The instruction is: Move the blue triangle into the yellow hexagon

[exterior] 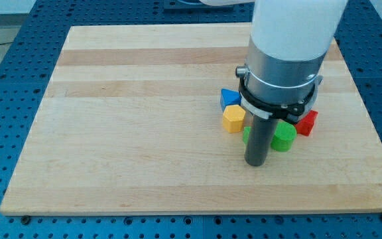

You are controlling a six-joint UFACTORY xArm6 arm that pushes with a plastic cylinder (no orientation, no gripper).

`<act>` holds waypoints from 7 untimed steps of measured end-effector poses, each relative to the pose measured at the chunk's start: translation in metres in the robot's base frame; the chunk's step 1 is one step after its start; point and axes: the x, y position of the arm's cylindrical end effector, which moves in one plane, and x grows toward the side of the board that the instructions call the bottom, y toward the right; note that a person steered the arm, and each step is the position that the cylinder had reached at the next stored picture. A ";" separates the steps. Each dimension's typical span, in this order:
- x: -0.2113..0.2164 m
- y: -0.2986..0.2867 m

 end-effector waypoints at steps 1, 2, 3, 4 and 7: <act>0.000 -0.007; 0.001 -0.047; -0.005 -0.078; -0.029 -0.088; -0.108 -0.088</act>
